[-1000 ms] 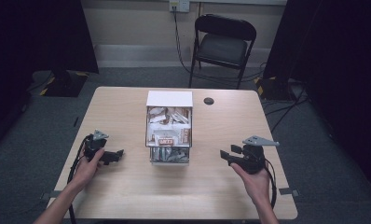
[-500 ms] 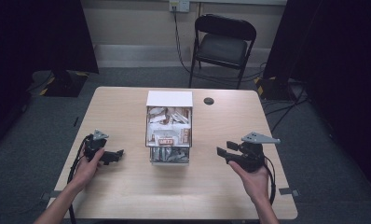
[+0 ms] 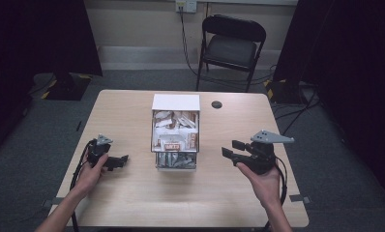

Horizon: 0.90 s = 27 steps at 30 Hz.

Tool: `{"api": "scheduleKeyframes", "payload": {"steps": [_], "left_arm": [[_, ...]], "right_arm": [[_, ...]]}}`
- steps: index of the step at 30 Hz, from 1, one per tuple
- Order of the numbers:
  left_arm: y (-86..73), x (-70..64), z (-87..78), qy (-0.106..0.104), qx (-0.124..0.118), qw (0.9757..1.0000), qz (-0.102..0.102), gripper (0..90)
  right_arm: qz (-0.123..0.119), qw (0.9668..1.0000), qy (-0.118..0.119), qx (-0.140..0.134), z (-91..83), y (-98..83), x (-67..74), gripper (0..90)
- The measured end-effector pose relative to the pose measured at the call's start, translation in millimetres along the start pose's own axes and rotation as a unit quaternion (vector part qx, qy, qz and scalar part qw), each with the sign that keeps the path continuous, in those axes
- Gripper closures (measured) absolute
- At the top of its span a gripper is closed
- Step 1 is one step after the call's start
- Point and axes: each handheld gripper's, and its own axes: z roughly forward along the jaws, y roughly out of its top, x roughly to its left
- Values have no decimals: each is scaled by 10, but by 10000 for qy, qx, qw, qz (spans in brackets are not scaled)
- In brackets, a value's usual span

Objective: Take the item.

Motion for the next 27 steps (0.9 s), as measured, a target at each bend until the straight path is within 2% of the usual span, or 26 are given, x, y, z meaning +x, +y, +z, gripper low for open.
{"api": "scheduleKeyframes", "payload": {"steps": [4, 10, 15, 27], "left_arm": [[0, 0, 0, 0, -1, 10000, -1, 0], [0, 0, 0, -1, 1, 10000, 2, 0], [0, 0, 0, -1, 2, 10000, 3, 0], [0, 0, 0, -2, 1, 10000, 1, 0]], "right_arm": [[-54, 10000, 76, -28, -24, 114, 44, 484], [-166, 9995, 148, -216, -81, 303, 81, 482], [-202, 9989, 215, -356, -112, 390, 111, 483], [-554, 9945, 740, -486, 56, 611, 401, 524]]}}
